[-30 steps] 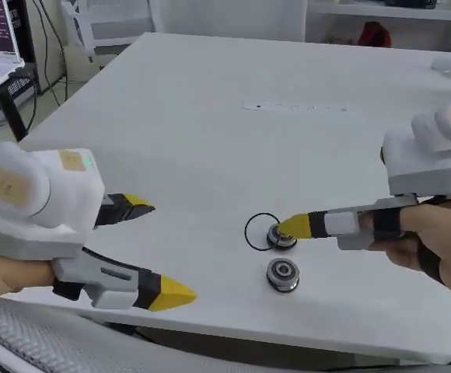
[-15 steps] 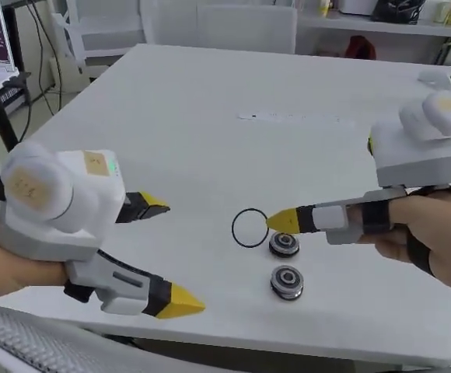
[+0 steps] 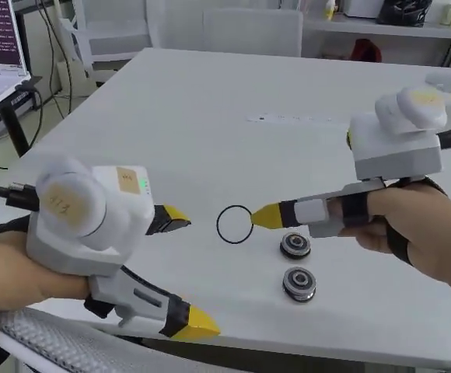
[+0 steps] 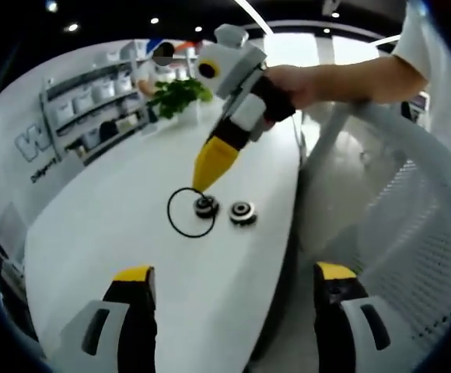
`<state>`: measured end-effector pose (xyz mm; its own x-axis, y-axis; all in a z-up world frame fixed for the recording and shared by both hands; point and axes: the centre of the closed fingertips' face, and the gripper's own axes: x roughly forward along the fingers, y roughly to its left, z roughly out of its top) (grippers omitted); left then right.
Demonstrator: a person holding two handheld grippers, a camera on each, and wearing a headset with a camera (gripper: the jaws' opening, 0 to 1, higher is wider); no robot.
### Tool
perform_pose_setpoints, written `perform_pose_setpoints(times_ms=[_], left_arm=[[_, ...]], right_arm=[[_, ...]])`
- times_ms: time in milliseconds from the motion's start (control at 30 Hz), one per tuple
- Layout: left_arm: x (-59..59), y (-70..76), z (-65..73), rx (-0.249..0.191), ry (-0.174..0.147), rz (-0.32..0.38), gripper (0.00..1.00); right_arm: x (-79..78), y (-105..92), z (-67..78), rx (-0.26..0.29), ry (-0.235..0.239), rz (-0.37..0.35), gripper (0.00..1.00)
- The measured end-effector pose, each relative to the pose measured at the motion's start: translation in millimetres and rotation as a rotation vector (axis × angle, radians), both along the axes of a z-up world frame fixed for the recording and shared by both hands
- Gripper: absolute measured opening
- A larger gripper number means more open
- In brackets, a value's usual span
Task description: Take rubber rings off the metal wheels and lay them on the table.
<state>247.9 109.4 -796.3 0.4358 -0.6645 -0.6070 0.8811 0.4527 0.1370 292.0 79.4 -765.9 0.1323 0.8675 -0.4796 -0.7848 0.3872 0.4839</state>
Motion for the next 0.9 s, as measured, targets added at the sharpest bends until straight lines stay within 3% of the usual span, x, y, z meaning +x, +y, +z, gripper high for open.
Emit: perform_pose_setpoints(times_ms=[167, 267, 467, 633, 900], left_arm=[[0.7, 2.4, -0.6, -0.016, 0.008, 0.019, 0.85], [1.9, 3.3, -1.6, -0.026, 0.015, 0.030, 0.84], [-1.9, 4.0, -5.7, -0.001, 0.019, 0.023, 0.82], [-3.0, 1.6, -3.5, -0.034, 0.031, 0.026, 0.82], [-3.8, 2.9, -5.3, -0.025, 0.034, 0.032, 0.81]], right_arm=[[1.7, 0.5, -18.0, 0.002, 0.036, -0.028, 0.00], [-7.9, 0.4, -25.4, 0.047, 0.138, -0.034, 0.00], [5.4, -8.9, -31.0, 0.037, 0.131, -0.106, 0.00], [5.1, -7.3, -33.7, 0.041, 0.150, -0.122, 0.00], [-7.5, -7.3, -63.5, -0.080, 0.150, -0.072, 0.00]])
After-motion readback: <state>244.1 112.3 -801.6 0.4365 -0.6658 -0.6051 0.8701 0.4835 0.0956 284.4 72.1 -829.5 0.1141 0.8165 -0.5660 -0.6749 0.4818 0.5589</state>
